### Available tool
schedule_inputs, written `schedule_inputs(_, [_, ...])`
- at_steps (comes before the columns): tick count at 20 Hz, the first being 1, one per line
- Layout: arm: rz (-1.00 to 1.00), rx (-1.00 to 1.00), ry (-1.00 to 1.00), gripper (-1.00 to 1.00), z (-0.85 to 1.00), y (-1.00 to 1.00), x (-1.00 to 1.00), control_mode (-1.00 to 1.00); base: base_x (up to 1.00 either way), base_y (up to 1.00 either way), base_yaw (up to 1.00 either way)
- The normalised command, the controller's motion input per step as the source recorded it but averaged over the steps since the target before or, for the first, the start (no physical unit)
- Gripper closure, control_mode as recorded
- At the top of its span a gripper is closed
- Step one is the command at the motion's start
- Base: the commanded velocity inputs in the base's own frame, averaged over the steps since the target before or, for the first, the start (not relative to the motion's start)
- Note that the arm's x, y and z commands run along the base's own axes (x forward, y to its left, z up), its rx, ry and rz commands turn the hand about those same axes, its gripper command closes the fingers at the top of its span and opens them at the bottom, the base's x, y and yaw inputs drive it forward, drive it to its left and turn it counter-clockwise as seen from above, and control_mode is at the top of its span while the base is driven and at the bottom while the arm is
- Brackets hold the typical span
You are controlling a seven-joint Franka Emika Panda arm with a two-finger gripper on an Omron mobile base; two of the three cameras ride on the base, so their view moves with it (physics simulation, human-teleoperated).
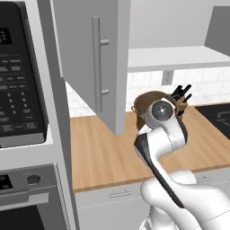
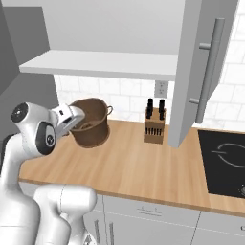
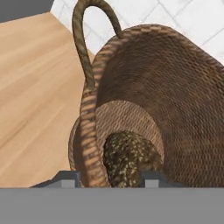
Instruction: Open the cabinet, pick up the bread from the cabinet and place it in the basket. Then move the basket to the dining counter.
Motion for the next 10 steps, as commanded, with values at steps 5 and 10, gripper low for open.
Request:
schedule_inputs(5, [0.07, 0.00, 0.05, 1.00, 1.00, -0.09, -0.91, -1.00, 0.00, 0.00, 0.00])
schedule_inputs(10, [0.02, 0.00, 0.17, 1.00, 0.89, 0.00, -0.57, -1.00, 0.00, 0.00, 0.00])
